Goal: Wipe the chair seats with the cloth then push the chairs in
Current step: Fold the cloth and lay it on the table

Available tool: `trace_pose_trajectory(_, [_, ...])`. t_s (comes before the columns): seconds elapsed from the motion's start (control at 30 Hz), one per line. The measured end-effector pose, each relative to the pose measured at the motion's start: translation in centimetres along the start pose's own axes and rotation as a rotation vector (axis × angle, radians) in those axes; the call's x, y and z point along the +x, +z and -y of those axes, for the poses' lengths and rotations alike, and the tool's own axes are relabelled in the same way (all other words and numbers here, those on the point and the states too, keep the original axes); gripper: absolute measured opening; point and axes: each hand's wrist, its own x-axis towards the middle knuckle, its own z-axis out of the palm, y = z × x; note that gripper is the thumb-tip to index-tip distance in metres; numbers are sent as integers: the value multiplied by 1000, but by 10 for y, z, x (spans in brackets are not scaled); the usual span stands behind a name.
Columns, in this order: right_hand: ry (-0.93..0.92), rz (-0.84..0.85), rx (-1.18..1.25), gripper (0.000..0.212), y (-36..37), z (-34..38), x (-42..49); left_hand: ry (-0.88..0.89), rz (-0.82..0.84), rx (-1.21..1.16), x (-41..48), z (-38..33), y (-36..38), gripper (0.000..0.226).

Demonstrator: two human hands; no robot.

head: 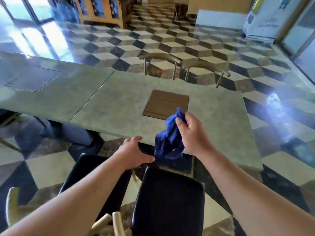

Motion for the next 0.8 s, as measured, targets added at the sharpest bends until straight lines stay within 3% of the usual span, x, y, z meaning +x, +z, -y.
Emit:
trace_pose_trajectory(0.1, [-61, 71, 66, 21, 1, 24, 20, 31, -47, -85, -2, -2, -18, 113])
trace_pose_trajectory(0.17, [-71, 132, 121, 19, 4, 40, 32, 49, -60, -268, 0, -9, -30, 114])
trace_pose_trajectory(0.23, [-59, 195, 188, 22, 11, 55, 41, 41, -11, -458, 4, -17, -44, 130])
trace_pose_trajectory(0.3, [5, 227, 304, 23, 21, 71, 49, 46, 67, -496, 9, -21, -59, 150])
trace_pose_trajectory(0.37, [102, 212, 459, 20, 34, 87, 56, 57, 187, -533, 14, -15, -70, 155])
trace_pose_trajectory(0.43, [194, 184, 598, 22, 48, 104, 62, 82, 323, -631, 21, -1, -78, 140])
trace_pose_trajectory(0.5, [258, 131, 712, 27, 63, 121, 68, 95, 424, -768, 24, 16, -88, 109])
trace_pose_trajectory(0.6, [322, 21, 799, 38, 87, 143, 77, 127, 497, -919, 32, 42, -116, 92])
trace_pose_trajectory(0.7, [388, -114, 826, 47, 109, 154, 85, 134, 514, -1020, 36, 66, -153, 67])
trace_pose_trajectory(0.8, [495, -197, 748, 48, 121, 147, 87, 118, 423, -1068, 54, 89, -184, 53])
